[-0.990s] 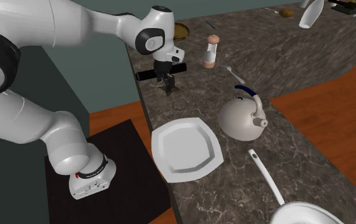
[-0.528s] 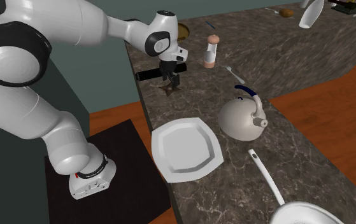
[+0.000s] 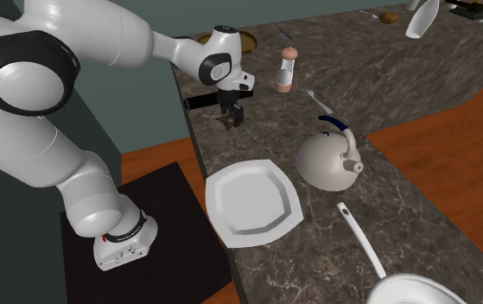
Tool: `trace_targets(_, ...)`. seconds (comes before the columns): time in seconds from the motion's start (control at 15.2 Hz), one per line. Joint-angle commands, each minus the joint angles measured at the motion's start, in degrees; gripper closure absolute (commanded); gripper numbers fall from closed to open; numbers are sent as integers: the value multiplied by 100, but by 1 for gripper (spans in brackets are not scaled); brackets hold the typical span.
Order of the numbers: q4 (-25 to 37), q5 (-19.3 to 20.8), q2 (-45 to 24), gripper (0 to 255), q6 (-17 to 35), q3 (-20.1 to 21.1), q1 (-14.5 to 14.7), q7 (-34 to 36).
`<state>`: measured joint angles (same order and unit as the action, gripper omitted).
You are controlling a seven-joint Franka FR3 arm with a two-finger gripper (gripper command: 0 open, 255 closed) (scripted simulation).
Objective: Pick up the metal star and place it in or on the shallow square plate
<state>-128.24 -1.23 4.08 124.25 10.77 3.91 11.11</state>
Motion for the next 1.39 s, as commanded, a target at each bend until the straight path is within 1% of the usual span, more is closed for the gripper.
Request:
trace_targets(0.0,-2,1,-4,0,7,0,0,0)
trace_targets(0.2,-2,1,-3,0,6,0,0,0)
trace_targets(0.26,-2,1,-3,255,6,0,0,0)
trace_targets(0.86,-2,1,-4,255,7,0,0,0)
trace_targets(1.32,318,-38,219,255,-533,-14,-3,-29)
